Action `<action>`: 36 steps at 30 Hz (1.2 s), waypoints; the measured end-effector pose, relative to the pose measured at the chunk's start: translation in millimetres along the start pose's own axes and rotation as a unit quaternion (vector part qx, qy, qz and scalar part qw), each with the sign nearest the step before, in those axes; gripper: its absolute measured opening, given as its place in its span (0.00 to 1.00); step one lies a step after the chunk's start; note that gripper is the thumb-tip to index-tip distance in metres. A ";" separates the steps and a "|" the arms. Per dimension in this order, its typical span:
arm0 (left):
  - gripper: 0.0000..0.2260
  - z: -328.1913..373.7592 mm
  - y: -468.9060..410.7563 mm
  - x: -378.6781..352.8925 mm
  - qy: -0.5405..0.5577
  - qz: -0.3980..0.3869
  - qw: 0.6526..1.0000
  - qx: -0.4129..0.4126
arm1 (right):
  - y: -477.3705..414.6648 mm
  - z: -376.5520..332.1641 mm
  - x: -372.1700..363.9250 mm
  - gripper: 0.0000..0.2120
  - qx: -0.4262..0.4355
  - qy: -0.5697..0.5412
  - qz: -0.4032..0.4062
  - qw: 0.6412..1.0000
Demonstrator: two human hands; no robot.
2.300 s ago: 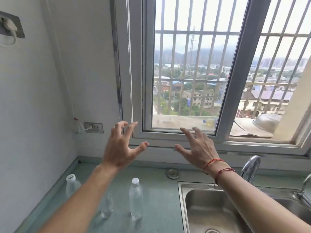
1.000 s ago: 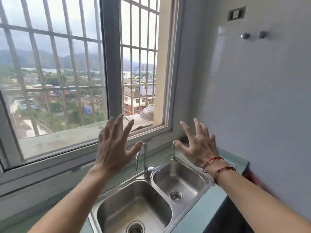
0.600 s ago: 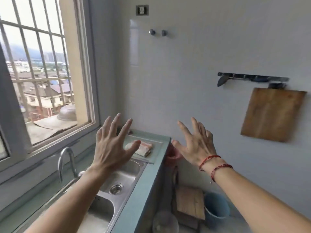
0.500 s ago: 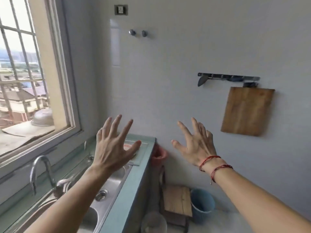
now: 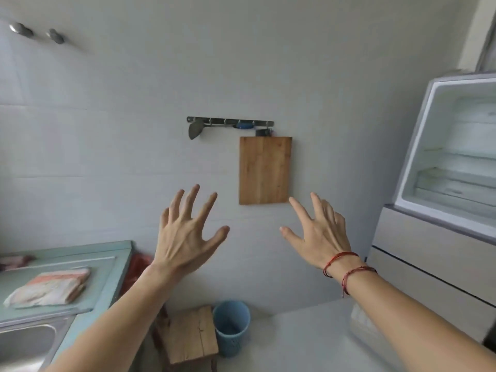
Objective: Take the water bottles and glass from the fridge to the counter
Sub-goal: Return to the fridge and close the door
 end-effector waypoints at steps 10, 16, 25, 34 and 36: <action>0.33 105.2 -68.7 -67.4 0.080 -0.035 0.988 -0.125 | 28.1 114.1 12.3 0.34 -0.151 0.057 -0.008 0.987; 0.32 145.9 -91.2 -95.7 0.135 -0.045 0.968 -0.207 | 60.6 149.3 17.3 0.34 -0.245 0.093 -0.005 0.965; 0.31 213.7 -100.9 -123.4 0.178 -0.045 0.942 -0.282 | 99.7 199.1 28.4 0.34 -0.321 0.121 -0.002 0.939; 0.32 282.8 -121.6 -144.9 0.180 -0.040 0.937 -0.298 | 99.1 260.7 34.1 0.34 -0.332 0.127 0.003 0.935; 0.32 296.6 -127.0 -149.5 0.180 -0.039 0.937 -0.297 | 97.2 274.3 34.9 0.34 -0.330 0.126 0.006 0.935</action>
Point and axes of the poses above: each hand's wrist, its own y-axis away from the middle knuckle, its own x-axis out of the back of the hand, z = x × y, the point moved 8 cm from there along -y, towards the middle knuckle, and after that the axes turned 10 degrees about -z, right-handed, at the moved point
